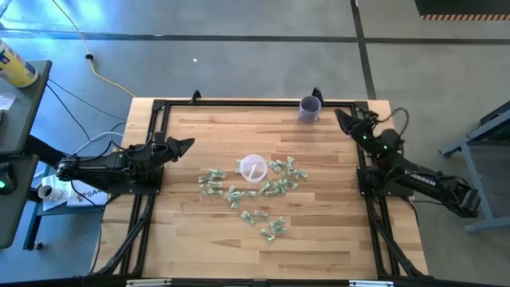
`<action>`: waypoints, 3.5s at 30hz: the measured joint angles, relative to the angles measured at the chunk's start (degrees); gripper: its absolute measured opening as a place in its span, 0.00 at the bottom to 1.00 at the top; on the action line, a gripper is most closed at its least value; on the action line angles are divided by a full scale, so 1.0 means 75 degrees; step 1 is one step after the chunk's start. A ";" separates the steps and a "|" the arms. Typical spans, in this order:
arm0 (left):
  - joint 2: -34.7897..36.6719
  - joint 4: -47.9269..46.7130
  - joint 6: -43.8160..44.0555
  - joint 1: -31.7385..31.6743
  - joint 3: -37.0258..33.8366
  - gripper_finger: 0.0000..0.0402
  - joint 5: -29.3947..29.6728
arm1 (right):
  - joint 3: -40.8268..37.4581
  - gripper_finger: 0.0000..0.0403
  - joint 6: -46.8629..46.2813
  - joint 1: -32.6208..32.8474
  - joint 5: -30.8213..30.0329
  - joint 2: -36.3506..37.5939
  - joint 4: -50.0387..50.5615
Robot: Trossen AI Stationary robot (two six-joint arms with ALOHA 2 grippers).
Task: Pick and place Stevia / Truvia into bins
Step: Put the white stevia packet into the transparent container
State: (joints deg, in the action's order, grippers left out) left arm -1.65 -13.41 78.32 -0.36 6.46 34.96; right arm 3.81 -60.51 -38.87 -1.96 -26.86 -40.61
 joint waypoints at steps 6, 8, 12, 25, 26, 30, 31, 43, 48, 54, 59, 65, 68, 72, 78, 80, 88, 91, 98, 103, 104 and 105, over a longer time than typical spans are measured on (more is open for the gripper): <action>-0.0233 0.0109 -0.0959 -0.0003 0.0003 0.46 -0.0740 | 0.2135 0.39 0.1154 0.0558 -0.0141 -0.1717 0.4201; -0.0527 0.0149 -0.1285 -0.0003 0.0003 0.46 -0.1162 | 0.3018 0.39 0.1805 0.0613 -0.0115 -0.2408 0.5756; -0.1472 0.0471 -0.2001 -0.0003 0.0083 0.46 -0.1990 | 0.4358 0.39 0.3326 0.0583 -0.0322 -0.3707 0.8600; -0.5781 -0.1411 -0.5880 -0.0005 0.1934 0.46 -0.2882 | 0.5773 0.41 0.5358 0.0611 0.0310 -0.4794 1.1186; -0.6033 -0.1375 -0.6203 -0.0006 0.2013 0.46 -0.2908 | 0.5778 0.42 0.5357 0.0634 0.0307 -0.4724 1.1285; -0.7050 -0.1332 -0.7389 -0.0006 0.2227 0.46 -0.3197 | 0.5782 0.44 0.5543 0.0777 -0.0065 -0.4586 1.1879; -0.7261 -0.1346 -0.7605 -0.0006 0.2261 0.46 -0.3203 | 0.5785 0.45 0.5638 0.0821 -0.0172 -0.4568 1.1995; -0.8525 -0.1006 -0.9852 -0.1680 0.2856 0.46 -0.4756 | 0.5782 0.49 0.6413 0.1006 -0.0472 -0.4566 1.2264; -0.8623 -0.1038 -1.0588 -0.2061 0.2859 0.46 -0.5564 | 0.5779 0.48 0.6417 0.1006 -0.0475 -0.4565 1.2314; -0.8630 -0.1182 -1.0950 -0.2052 0.2859 0.46 -0.5762 | 0.5773 0.48 0.6414 0.1006 -0.0521 -0.4565 1.2308; -0.8971 -0.1243 -1.1224 -0.2052 0.2856 0.46 -0.5591 | 0.5770 0.47 0.6405 0.1006 -0.0747 -0.4565 1.2300; -0.9594 -0.0795 -1.1223 -0.2055 0.2856 0.44 -0.5432 | 0.5770 0.47 0.6351 0.1006 -0.0867 -0.4565 1.2297; -0.9774 -0.0596 -1.1211 -0.2055 0.2856 0.37 -0.5435 | 0.5770 0.47 0.6278 0.1006 -0.0864 -0.4566 1.2300; -0.9816 -0.0561 -1.1193 -0.2055 0.2856 0.21 -0.5595 | 0.5770 0.46 0.6274 0.1006 -0.0864 -0.4568 1.2300; -0.9818 -0.0772 -1.0867 -0.2054 0.3221 0.06 -0.5432 | 0.5770 0.43 0.6192 0.1006 -0.0863 -0.4566 1.2303; -0.9818 -0.0996 -1.0794 -0.2052 0.3595 0.08 -0.5080 | 0.5770 0.42 0.6124 0.1006 -0.0864 -0.4565 1.2301; -0.9842 -0.1235 -1.1412 -0.2055 0.5671 0.05 -0.5294 | 0.5770 0.37 0.6202 0.1006 -0.0862 -0.4565 1.2300; -1.0206 -0.1040 -1.1588 -0.2022 0.6201 0.06 -0.5545 | 0.5770 0.35 0.6312 0.1006 -0.0846 -0.4565 1.2300; -1.1742 -0.1028 -1.1622 -0.1510 0.7106 0.06 -0.5958 | 0.5770 0.35 0.7100 0.1006 -0.0771 -0.4565 1.2384; -1.2438 -0.1318 -1.1566 -0.0938 0.7738 0.08 -0.5883 | 0.5770 0.35 0.7546 0.1006 -0.0774 -0.4565 1.2528; -1.2507 -0.1429 -1.1496 -0.0854 0.7827 0.10 -0.5830 | 0.5770 0.35 0.7647 0.1006 -0.0781 -0.4563 1.2495; -1.2556 -0.1525 -1.1377 -0.0785 0.7890 0.13 -0.5776 | 0.5770 0.35 0.7724 0.1006 -0.0789 -0.4565 1.2443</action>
State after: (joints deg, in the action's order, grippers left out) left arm -95.82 -24.85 -7.01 -6.25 65.64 -8.36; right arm 47.09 -2.58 -31.33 -7.88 -61.10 52.72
